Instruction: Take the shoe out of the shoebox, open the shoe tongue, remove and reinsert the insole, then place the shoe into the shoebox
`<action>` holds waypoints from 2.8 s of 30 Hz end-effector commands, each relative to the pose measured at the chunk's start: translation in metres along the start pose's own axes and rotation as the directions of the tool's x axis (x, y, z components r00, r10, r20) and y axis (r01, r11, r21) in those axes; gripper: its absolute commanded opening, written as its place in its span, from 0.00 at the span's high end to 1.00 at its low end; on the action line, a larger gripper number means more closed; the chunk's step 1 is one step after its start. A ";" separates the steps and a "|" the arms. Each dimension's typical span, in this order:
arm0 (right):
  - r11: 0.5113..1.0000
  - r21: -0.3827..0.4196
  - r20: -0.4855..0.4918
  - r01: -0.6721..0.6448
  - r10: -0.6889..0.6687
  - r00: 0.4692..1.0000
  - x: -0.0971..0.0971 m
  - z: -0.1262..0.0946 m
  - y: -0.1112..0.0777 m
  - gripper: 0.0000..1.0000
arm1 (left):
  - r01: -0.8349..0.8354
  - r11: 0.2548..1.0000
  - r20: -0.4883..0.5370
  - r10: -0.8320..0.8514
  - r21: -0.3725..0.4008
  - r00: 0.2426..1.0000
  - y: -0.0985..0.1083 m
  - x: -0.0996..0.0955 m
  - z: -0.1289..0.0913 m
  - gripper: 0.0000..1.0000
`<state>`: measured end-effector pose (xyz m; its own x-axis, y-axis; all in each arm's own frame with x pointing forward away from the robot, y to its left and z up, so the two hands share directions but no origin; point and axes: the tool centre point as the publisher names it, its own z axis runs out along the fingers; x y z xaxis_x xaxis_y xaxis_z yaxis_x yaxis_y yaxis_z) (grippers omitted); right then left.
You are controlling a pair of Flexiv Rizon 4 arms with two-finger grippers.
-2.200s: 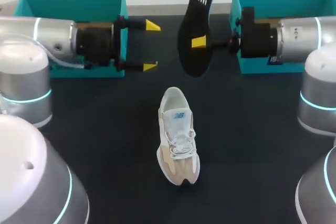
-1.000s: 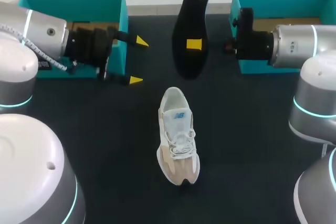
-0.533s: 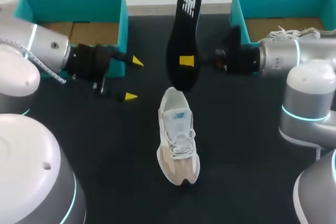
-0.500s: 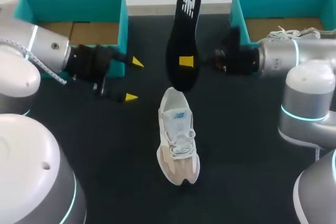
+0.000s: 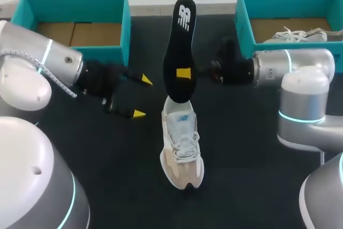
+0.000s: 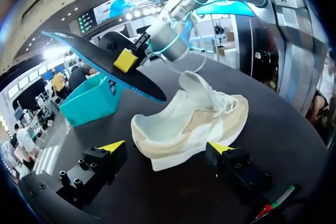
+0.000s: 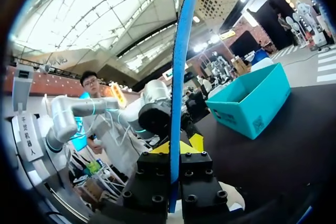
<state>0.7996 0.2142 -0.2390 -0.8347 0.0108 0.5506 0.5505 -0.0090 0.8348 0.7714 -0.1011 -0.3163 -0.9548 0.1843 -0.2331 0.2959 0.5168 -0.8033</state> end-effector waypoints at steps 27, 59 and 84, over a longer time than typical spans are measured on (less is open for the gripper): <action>0.992 0.057 0.064 0.110 -0.114 0.991 -0.014 0.006 -0.034 1.00 | 0.051 0.998 -0.079 -0.053 -0.033 0.995 0.006 0.013 0.031 0.00; 0.995 0.103 0.026 -0.010 0.007 1.000 -0.022 0.004 -0.094 1.00 | 0.055 0.998 -0.076 -0.057 -0.040 0.995 0.003 0.010 0.036 0.00; 0.984 0.157 0.055 -0.087 0.079 0.995 -0.012 0.000 -0.109 0.67 | 0.055 0.998 -0.089 -0.059 -0.041 0.994 0.003 0.008 0.038 0.00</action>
<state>0.7471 0.2171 -0.3432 -0.7863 0.0607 0.6148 0.6170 0.1281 0.7765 0.7622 -0.1276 -0.3403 -0.9646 0.2237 -0.1393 0.2440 0.5581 -0.7931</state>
